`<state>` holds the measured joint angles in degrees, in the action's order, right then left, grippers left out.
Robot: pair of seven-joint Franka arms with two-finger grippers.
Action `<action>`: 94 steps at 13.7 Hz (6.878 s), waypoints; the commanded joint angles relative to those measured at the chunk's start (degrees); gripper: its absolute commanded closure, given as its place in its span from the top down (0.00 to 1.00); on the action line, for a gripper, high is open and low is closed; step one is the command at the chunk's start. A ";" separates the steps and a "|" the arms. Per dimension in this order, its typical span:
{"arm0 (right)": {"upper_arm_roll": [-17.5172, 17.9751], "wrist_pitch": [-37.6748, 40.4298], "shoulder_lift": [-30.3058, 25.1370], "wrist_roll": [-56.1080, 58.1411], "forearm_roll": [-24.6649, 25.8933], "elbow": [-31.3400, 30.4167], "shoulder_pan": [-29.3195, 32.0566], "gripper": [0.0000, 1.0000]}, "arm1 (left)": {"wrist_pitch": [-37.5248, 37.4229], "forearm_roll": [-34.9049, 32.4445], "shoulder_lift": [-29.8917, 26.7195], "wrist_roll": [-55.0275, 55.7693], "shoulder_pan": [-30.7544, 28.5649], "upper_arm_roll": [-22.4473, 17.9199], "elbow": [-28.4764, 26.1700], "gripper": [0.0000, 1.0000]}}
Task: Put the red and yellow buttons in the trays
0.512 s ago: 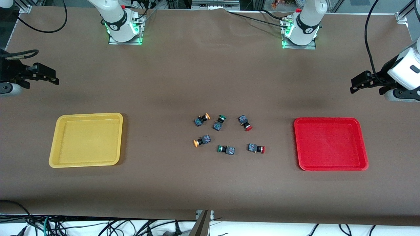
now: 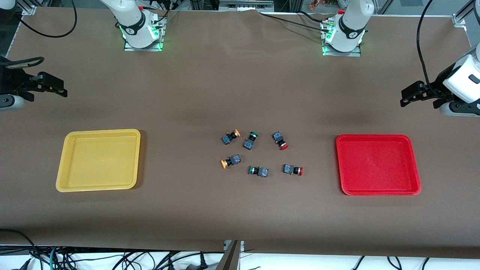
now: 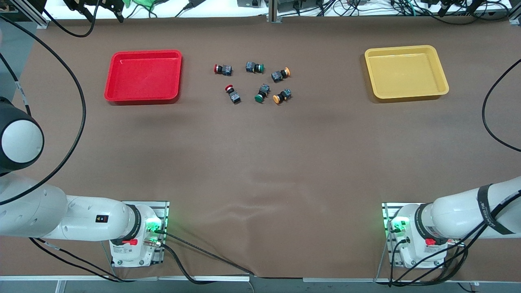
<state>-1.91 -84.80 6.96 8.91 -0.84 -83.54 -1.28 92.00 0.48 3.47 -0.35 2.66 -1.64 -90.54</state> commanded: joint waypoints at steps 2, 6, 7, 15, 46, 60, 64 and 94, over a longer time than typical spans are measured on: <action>0.33 0.07 0.24 0.23 0.58 0.75 0.40 1.00 | -0.51 -0.56 0.31 -0.18 0.42 -0.20 1.24 1.00; 0.33 0.07 0.24 0.23 0.58 0.75 0.40 1.00 | -0.33 -0.56 0.31 -0.18 0.24 -0.20 1.50 1.00; 0.33 0.07 0.24 0.23 0.58 0.75 0.40 1.00 | -0.33 -0.56 0.31 -0.09 0.41 -0.20 1.50 1.00; 0.24 0.07 0.33 0.23 0.58 0.75 0.40 1.00 | -0.24 -0.74 0.40 -0.18 0.42 -0.20 1.59 1.00; 0.77 -12.57 16.41 -1.00 -0.04 1.28 -3.37 1.00 | 29.33 -15.92 26.41 81.99 10.70 24.58 -4.28 1.00; 0.77 -29.09 29.15 -53.35 -0.12 1.10 -26.04 1.00 | 47.74 -31.85 35.47 79.91 9.12 24.50 -13.61 1.00; 0.77 -39.10 34.51 -71.18 -0.12 1.19 -31.93 1.00 | 47.74 -31.77 35.20 78.74 9.03 24.67 -14.58 0.72; 0.60 -45.65 37.44 -83.11 -1.00 2.15 -35.29 0.05 | 30.78 -37.37 34.92 6.23 -46.43 48.67 -13.18 0.00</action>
<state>-1.77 -133.59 47.12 -78.42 -1.17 -81.58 -38.86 122.46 -32.37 35.62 6.27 -44.72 46.90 -103.81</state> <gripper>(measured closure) 0.590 0.599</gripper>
